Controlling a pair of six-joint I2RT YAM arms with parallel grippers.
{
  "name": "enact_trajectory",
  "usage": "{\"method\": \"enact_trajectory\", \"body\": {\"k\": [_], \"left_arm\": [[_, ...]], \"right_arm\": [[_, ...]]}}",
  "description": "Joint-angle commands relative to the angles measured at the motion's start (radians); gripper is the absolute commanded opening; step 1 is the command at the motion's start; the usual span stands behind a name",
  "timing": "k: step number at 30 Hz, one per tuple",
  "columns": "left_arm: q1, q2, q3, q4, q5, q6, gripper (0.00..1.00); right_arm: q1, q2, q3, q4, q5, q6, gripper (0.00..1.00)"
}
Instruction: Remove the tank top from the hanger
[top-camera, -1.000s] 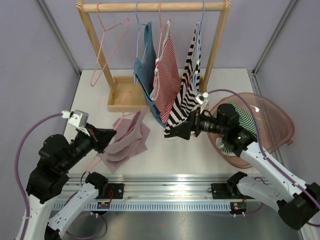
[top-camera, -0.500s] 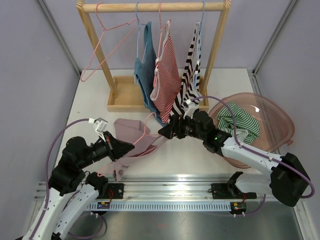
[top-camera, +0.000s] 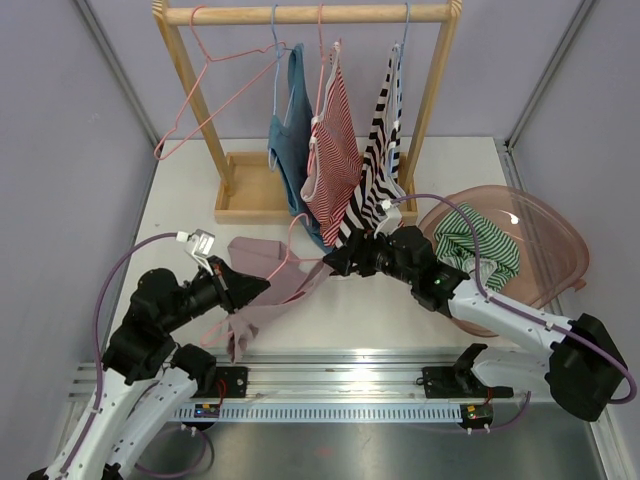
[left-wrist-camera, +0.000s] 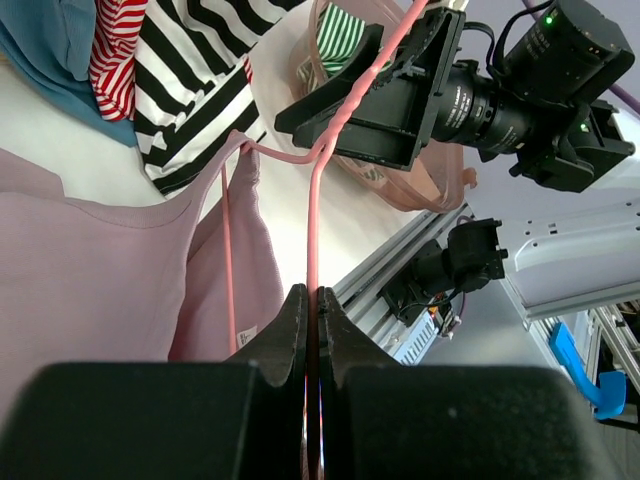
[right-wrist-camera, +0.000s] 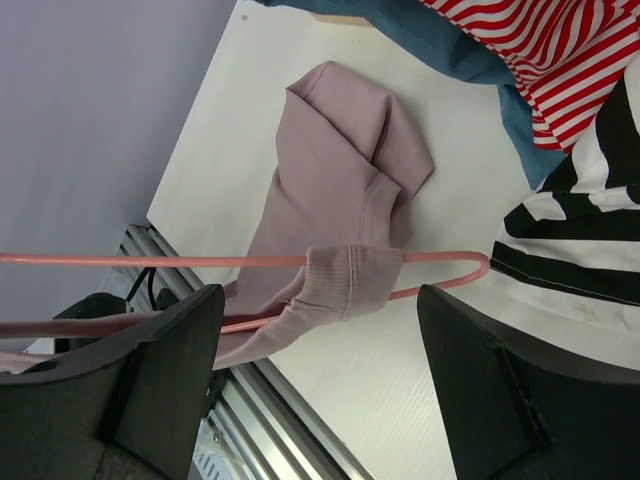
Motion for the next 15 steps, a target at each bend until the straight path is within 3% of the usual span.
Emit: {"method": "enact_trajectory", "body": {"k": [1,6,9,11,13,15], "left_arm": [[-0.002,0.010,0.036,0.119,-0.011,-0.027,0.00],[-0.002,0.014,0.042,0.151,0.012,-0.050,0.00],[-0.002,0.011,0.049,0.145,0.003,-0.044,0.00],[-0.002,0.010,0.056,0.133,0.003,-0.037,0.00],[-0.002,0.008,0.057,0.121,0.004,-0.033,0.00],[-0.002,0.008,0.057,0.114,0.007,-0.032,0.00]], "right_arm": [[0.006,0.006,-0.014,0.053,-0.039,-0.008,0.85],[0.006,0.080,0.014,0.084,-0.085,0.000,0.80],[0.006,0.114,0.041,0.082,-0.102,-0.011,0.69],[0.006,0.127,0.046,0.087,-0.102,-0.015,0.51],[0.006,0.135,0.052,0.083,-0.087,-0.020,0.41],[0.005,0.140,0.057,0.076,-0.067,-0.029,0.20]]}}
